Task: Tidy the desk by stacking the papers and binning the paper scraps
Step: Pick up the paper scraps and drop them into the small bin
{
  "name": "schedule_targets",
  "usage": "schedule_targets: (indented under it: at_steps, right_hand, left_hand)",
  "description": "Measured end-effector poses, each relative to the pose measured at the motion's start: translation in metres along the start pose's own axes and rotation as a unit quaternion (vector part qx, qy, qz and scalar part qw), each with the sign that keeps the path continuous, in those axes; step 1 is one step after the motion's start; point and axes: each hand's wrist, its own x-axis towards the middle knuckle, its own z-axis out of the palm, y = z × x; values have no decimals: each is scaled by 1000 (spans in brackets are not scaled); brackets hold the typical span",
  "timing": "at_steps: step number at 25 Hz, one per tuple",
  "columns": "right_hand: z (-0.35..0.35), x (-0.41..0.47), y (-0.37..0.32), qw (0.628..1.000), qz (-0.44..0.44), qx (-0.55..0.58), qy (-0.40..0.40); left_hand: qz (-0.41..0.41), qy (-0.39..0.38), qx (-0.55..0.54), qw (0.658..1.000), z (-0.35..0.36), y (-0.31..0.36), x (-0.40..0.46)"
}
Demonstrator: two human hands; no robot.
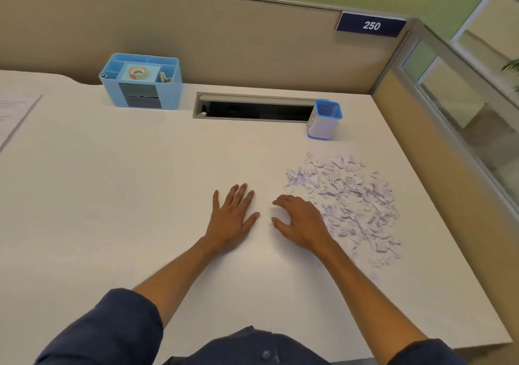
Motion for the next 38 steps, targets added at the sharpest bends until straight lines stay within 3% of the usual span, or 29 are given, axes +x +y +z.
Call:
schedule_targets:
  at_steps: [8, 14, 22, 25, 30, 33, 36, 38]
  right_hand:
    - [-15, -66, 55, 997, 49, 14, 52]
    - [-10, -104, 45, 997, 71, 7, 18]
    - [1, -78, 51, 985, 140, 33, 90]
    - [-4, -56, 55, 985, 118, -12, 122]
    - [5, -16, 53, 995, -19, -47, 90]
    - [6, -8, 68, 990, -45, -69, 115]
    - [-11, -10, 93, 986, -11, -71, 149]
    - [-28, -14, 110, 989, 68, -82, 98]
  left_hand:
    - [-5, 28, 9, 1000, 6, 2, 1]
    - [5, 31, 2, 999, 7, 1, -3]
    - [8, 32, -4, 999, 7, 2, -7]
    - [6, 28, -15, 999, 6, 4, -5]
    - [8, 45, -9, 999, 10, 14, 13]
    - [0, 44, 13, 999, 12, 26, 32]
    - [-13, 44, 36, 998, 9, 32, 56]
    - [-27, 50, 45, 997, 7, 33, 73]
